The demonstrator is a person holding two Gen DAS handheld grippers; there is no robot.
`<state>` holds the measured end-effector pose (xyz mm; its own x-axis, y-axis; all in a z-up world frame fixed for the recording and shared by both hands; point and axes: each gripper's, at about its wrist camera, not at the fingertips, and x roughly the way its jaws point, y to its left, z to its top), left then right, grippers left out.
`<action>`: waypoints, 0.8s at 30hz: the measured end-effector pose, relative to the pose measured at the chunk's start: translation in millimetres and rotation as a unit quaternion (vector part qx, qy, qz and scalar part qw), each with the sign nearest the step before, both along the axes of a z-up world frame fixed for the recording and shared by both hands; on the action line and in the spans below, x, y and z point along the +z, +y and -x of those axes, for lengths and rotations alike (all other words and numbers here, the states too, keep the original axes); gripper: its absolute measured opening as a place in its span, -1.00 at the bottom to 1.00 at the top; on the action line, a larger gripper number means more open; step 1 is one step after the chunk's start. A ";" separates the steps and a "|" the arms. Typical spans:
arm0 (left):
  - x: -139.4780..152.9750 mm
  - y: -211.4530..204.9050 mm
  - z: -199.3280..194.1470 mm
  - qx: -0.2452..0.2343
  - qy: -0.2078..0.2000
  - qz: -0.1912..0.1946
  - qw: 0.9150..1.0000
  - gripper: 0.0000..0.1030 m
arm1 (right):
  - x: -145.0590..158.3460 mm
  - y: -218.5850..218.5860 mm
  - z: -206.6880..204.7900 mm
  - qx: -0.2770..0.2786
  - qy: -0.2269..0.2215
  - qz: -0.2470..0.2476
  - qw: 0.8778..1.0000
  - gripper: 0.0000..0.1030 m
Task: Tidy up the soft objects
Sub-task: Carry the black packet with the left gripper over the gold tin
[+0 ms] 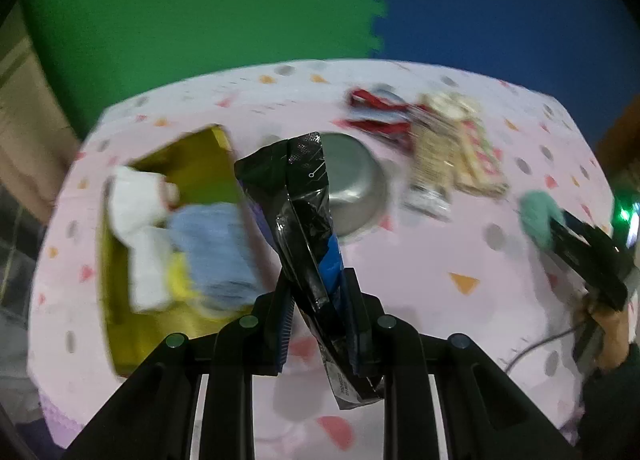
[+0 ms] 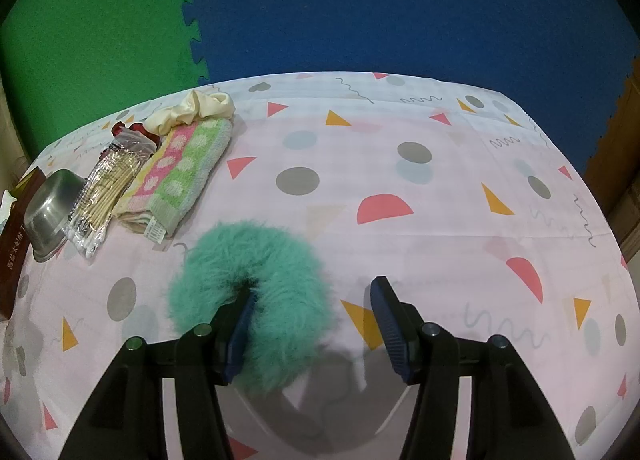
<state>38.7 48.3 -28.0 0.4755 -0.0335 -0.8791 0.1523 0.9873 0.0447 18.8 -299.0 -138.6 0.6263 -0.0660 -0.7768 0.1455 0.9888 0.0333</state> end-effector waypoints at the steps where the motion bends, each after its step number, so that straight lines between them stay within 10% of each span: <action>1: 3.1 7.9 -1.4 0.007 -0.004 -0.003 1.000 -0.61 | -0.3 -0.1 0.1 0.000 0.000 0.001 1.000 0.11; 24: -47.4 137.7 -50.6 0.080 0.040 -0.086 0.992 -0.59 | 0.0 1.1 -1.3 0.001 0.004 0.012 1.000 0.11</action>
